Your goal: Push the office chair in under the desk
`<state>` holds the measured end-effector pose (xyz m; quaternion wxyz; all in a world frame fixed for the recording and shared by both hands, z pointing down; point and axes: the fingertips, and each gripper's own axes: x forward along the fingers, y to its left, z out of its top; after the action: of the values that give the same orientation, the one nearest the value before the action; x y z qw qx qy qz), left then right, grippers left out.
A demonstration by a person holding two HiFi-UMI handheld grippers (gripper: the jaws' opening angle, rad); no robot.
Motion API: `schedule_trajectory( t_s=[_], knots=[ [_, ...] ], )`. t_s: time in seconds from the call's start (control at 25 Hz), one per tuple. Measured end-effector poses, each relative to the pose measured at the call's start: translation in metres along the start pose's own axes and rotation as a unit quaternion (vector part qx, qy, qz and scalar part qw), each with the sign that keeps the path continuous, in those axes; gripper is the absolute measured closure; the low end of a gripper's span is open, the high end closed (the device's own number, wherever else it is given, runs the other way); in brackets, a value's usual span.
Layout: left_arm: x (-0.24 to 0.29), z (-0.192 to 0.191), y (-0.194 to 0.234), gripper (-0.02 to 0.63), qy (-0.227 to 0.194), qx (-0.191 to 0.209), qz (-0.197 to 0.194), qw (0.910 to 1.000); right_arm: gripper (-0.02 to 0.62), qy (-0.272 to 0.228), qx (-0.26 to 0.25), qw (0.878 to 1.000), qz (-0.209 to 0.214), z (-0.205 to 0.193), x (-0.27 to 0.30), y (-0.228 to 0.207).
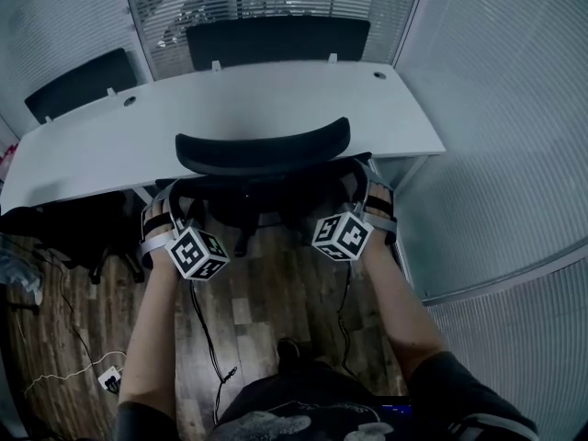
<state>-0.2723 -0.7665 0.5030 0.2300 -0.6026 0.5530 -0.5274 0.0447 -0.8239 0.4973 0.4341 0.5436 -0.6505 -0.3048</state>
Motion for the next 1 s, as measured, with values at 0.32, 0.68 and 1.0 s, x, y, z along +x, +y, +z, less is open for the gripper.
schedule_trajectory(
  t_s=[0.32,0.68,1.0],
  knots=[
    [-0.077,-0.004,0.018,0.35,-0.067,-0.157,0.023,0.9851,0.331,-0.059,0.134,0.989,-0.023,0.028,-0.081,-0.036],
    [-0.189,-0.002,0.03,0.523,-0.138,-0.255,0.069,0.9545,0.435,-0.103,0.203,0.974,-0.017,0.067,-0.176,-0.034],
    [-0.274,-0.029,0.017,0.583,-0.168,-0.357,0.032,0.9181,0.555,-0.133,0.268,0.954,-0.005,0.091,-0.268,-0.017]
  ],
)
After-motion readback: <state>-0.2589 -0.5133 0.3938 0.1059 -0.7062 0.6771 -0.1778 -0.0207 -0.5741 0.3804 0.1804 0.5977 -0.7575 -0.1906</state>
